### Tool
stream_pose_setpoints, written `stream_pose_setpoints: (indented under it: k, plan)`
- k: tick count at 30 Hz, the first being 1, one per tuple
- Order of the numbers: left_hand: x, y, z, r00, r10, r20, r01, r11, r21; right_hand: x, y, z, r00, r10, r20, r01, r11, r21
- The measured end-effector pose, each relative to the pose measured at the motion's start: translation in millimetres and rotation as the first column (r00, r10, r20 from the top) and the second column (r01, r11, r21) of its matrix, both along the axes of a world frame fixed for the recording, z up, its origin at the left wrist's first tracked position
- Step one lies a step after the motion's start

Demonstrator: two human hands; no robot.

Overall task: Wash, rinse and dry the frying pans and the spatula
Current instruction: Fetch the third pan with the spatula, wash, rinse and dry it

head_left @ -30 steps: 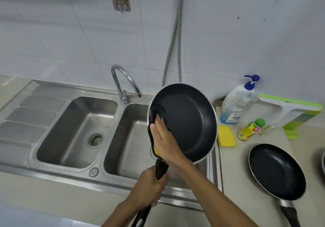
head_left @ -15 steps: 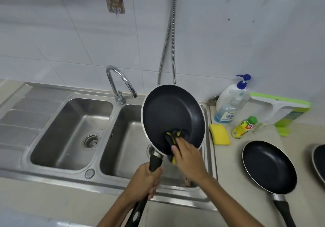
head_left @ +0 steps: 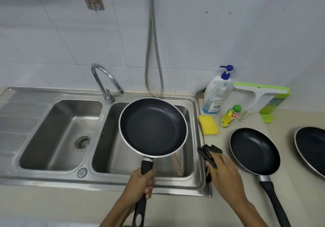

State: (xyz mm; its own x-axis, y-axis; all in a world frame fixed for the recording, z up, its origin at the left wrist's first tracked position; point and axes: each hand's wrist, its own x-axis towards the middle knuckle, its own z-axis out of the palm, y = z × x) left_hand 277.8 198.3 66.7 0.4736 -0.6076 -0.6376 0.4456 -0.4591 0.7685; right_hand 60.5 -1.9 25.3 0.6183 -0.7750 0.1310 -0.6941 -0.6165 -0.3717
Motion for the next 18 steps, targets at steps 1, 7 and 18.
stream_pose_setpoints:
  k: [1, 7, 18]
  plan:
    - [-2.7, 1.1, 1.7, 1.0, 0.006, 0.0, -0.006, 1.0, -0.004, -13.5, 8.2, -22.8, 0.991, -0.027, -0.131, 0.025, 1.0, -0.018]
    - [-21.8, 6.8, 9.2, 1.0, 0.008, 0.004, -0.007, 0.998, -0.065, -36.2, 15.4, -83.0, 0.91, -0.047, -0.411, 0.062, 0.998, 0.024]
    - [-57.5, 9.3, 16.3, 0.993, -0.039, 0.111, 0.057, 0.985, -0.165, 17.2, 142.1, 54.5, 0.981, -0.142, 0.13, 0.028, 0.774, 0.632]
